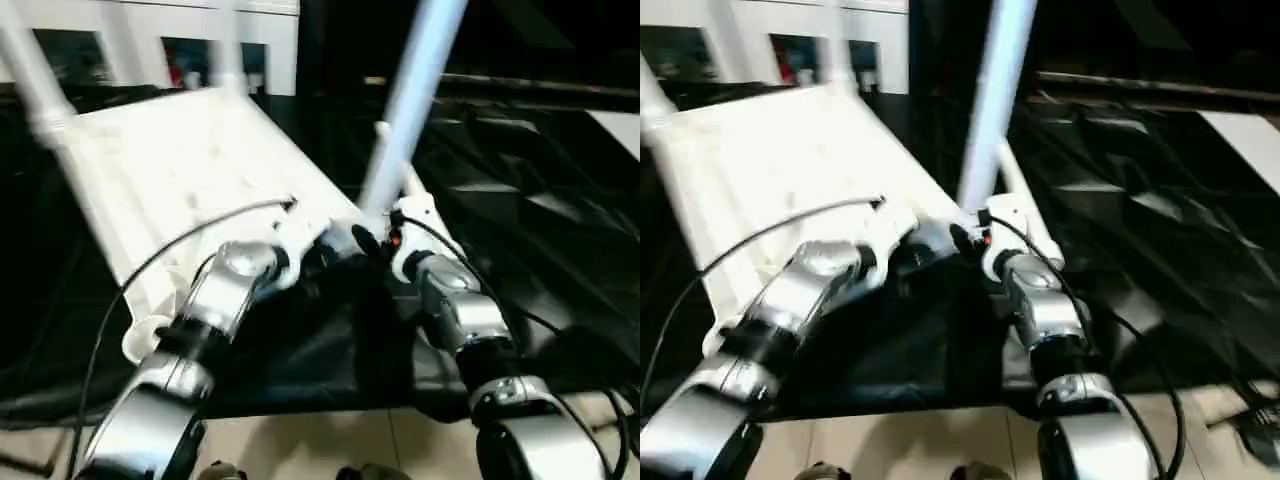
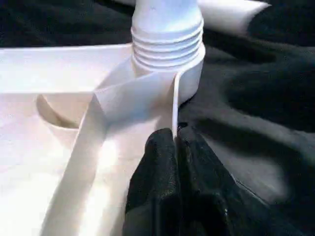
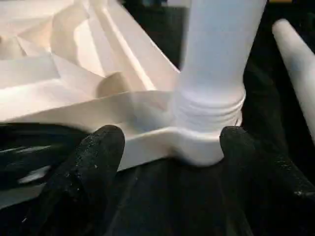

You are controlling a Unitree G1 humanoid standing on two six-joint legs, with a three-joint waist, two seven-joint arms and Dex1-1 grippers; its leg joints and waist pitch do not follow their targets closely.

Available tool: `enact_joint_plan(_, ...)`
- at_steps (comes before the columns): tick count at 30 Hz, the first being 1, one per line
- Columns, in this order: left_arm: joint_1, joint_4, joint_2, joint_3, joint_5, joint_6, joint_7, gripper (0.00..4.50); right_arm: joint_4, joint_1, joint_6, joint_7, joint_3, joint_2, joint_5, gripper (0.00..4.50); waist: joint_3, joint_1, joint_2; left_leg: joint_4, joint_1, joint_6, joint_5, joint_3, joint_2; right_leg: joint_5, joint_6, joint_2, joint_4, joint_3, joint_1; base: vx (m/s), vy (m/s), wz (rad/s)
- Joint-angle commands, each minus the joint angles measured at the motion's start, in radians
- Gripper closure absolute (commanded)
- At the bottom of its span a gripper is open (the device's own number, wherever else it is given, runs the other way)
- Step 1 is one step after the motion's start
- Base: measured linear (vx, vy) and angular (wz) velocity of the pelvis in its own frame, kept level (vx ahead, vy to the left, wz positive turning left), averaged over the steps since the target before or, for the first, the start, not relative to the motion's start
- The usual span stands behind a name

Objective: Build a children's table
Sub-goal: Rotate leg to tighten, then pick table leg

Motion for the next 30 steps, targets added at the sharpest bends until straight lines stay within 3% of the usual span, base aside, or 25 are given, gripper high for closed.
enact_joint_plan(1,-0.01,0.027,0.019,0.057,-0.007,-0.051,0.078,4.5,-0.021,0.012,0.0,-0.014,-0.017,-0.015,0.008,1.03,-0.086,0.013,-0.001,-0.045,-0.005,0.068,-0.032,-0.002,0.013,-0.001,-0.179,-0.07,-0.052,0.049,0.072,0.0,0.0,0.0)
enact_joint_plan(2,-0.019,0.039,0.022,0.062,-0.006,-0.067,0.096,4.5,-0.025,0.016,0.0,-0.018,-0.019,-0.014,0.009,1.03,-0.086,0.013,-0.001,-0.045,-0.005,0.078,-0.017,-0.001,0.013,0.036,-0.195,-0.07,-0.049,0.048,0.072,0.0,0.0,0.0)
enact_joint_plan(3,-0.033,0.053,0.024,0.069,-0.01,-0.077,0.11,4.5,-0.028,0.02,-0.003,-0.021,-0.019,-0.01,0.01,1.03,-0.09,0.017,0.011,-0.039,-0.003,0.099,0.013,0.0,0.011,0.114,-0.224,-0.07,-0.041,0.05,0.072,0.0,0.0,0.0)
enact_joint_plan(5,-0.038,0.056,0.024,0.072,-0.013,-0.076,0.112,4.5,-0.03,0.022,-0.003,-0.021,-0.018,-0.009,0.01,1.03,-0.096,0.018,0.004,-0.033,-0.002,0.134,0.063,0.003,0.011,0.234,-0.262,-0.066,-0.029,0.049,0.072,0.0,0.0,0.0)
enact_joint_plan(6,-0.046,0.066,0.023,0.076,-0.015,-0.083,0.117,4.5,-0.032,0.023,-0.004,-0.021,-0.016,-0.008,0.009,1.03,-0.094,0.019,0.003,-0.032,-0.002,0.147,0.071,0.004,0.01,0.254,-0.272,-0.066,-0.028,0.049,0.071,0.0,0.0,0.0)
enact_joint_plan(7,-0.057,0.08,0.025,0.086,-0.017,-0.078,0.14,4.5,-0.03,0.023,-0.008,-0.022,-0.013,-0.007,0.006,1.03,-0.089,0.023,0.011,-0.034,0.002,0.157,0.035,0.005,0.014,0.217,-0.287,-0.068,-0.033,0.047,0.067,0.0,0.0,0.0)
enact_joint_plan(12,-0.111,0.191,0.029,0.117,-0.021,-0.154,0.227,4.5,-0.035,0.026,-0.009,-0.042,-0.016,0.0,0.011,1.03,-0.082,0.038,0.012,-0.042,0.011,0.105,-0.058,0.004,0.022,0.059,-0.268,-0.072,-0.045,0.047,0.063,0.0,0.0,0.0)
enact_joint_plan(16,-0.12,0.21,0.027,0.133,-0.025,-0.21,0.239,4.5,-0.032,0.026,-0.003,-0.053,-0.02,0.002,0.012,1.03,-0.081,0.045,0.007,-0.043,0.009,0.081,-0.071,0.004,0.021,0.038,-0.253,-0.075,-0.046,0.048,0.064,0.0,0.0,0.0)
enact_joint_plan(20,-0.115,0.153,0.015,0.16,-0.078,-0.299,0.15,4.5,-0.033,-0.001,0.079,-0.081,-0.042,-0.01,0.025,1.03,-0.081,0.051,0.009,-0.044,0.01,0.066,-0.076,0.004,0.022,0.033,-0.254,-0.075,-0.045,0.048,0.063,0.0,0.0,0.0)
enact_joint_plan(21,-0.102,0.112,0.018,0.164,-0.1,-0.298,0.11,4.17,-0.031,-0.025,0.122,-0.115,-0.027,-0.033,-0.013,0.99,-0.082,0.053,0.017,-0.044,0.012,0.057,-0.067,0.003,0.021,0.048,-0.255,-0.074,-0.044,0.048,0.062,0.0,0.0,0.0)
enact_joint_plan(22,-0.098,0.1,0.019,0.165,-0.105,-0.295,0.104,4.17,-0.03,-0.032,0.131,-0.126,-0.024,-0.038,-0.023,0.99,-0.083,0.054,0.019,-0.043,0.012,0.051,-0.057,0.002,0.022,0.062,-0.258,-0.074,-0.04,0.047,0.063,0.0,0.0,0.0)
enact_joint_plan(24,-0.093,0.088,0.021,0.166,-0.113,-0.296,0.095,3.97,-0.028,-0.044,0.147,-0.146,-0.02,-0.047,-0.04,0.99,-0.082,0.055,0.016,-0.042,0.011,0.043,-0.063,0.006,0.019,0.073,-0.254,-0.073,-0.04,0.048,0.063,0.0,0.0,0.0)
enact_joint_plan(25,-0.05,-0.014,0.038,0.146,-0.143,-0.228,-0.001,3.83,-0.01,-0.092,0.169,-0.121,-0.018,-0.098,-0.051,0.82,-0.082,0.057,0.022,-0.043,0.013,0.028,-0.078,0.004,0.02,0.054,-0.25,-0.076,-0.041,0.048,0.065,0.0,0.0,0.0)
enact_joint_plan(26,-0.03,-0.059,0.046,0.137,-0.156,-0.196,-0.047,3.83,-0.002,-0.113,0.176,-0.103,-0.018,-0.12,-0.051,0.82,-0.084,0.056,0.015,-0.042,0.008,0.029,-0.065,0.003,0.02,0.066,-0.256,-0.077,-0.036,0.048,0.071,0.0,0.0,0.0)
enact_joint_plan(27,-0.015,-0.091,0.055,0.126,-0.16,-0.172,-0.074,3.65,0.023,-0.136,0.188,-0.099,-0.029,-0.135,-0.043,0.65,-0.083,0.059,0.02,-0.038,0.009,0.033,-0.054,0.008,0.017,0.081,-0.254,-0.071,-0.037,0.049,0.065,0.0,0.0,0.0)
enact_joint_plan(30,0.036,-0.192,0.092,0.101,-0.173,-0.11,-0.143,3.39,0.129,-0.221,0.223,-0.107,-0.05,-0.182,-0.033,0.39,-0.083,0.051,0.023,-0.038,0.006,0.024,-0.076,0.008,0.015,0.056,-0.25,-0.068,-0.036,0.049,0.065,0.0,0.0,0.0)
